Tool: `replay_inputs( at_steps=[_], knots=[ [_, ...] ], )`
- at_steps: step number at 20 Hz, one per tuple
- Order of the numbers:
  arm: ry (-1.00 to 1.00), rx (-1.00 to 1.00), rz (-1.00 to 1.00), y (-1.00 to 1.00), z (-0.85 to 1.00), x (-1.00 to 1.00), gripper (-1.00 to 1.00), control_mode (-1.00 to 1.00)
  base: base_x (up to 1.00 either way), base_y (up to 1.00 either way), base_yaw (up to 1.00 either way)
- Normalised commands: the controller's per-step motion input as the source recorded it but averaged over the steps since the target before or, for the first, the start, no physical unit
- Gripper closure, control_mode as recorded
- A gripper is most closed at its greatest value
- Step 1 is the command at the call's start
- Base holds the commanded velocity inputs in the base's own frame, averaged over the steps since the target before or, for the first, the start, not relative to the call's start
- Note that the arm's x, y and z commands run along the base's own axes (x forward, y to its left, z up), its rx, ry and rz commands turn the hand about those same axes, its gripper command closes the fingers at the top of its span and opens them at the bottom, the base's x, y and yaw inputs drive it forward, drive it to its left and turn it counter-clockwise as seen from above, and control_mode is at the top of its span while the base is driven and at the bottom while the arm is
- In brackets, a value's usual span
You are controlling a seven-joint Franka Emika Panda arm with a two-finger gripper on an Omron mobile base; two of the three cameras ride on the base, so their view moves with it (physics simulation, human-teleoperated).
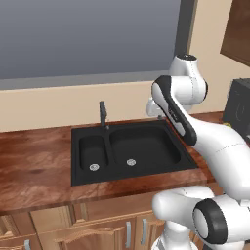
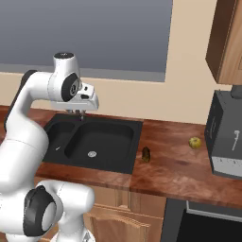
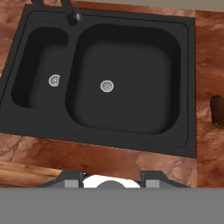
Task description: Turn on the sink faucet. Then move the sweet potato from the counter to the sink. Turn off the sink. Move the vegetable from the sink to the pot next to the stove. Finally move the pot to the rear left burner.
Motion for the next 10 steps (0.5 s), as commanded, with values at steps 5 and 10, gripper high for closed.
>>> replay_inputs(
  at_steps=[5, 10],
  knots=[
    [-0.03, 0.0, 0.04, 0.05, -0.14, -0.02, -1.0, -1.0, 0.0, 0.0, 0.0],
    [-0.25, 0.01, 0.1, 0.19, -0.61, -0.03, -1.0, -1.0, 0.0, 0.0, 0.0]
  ],
)
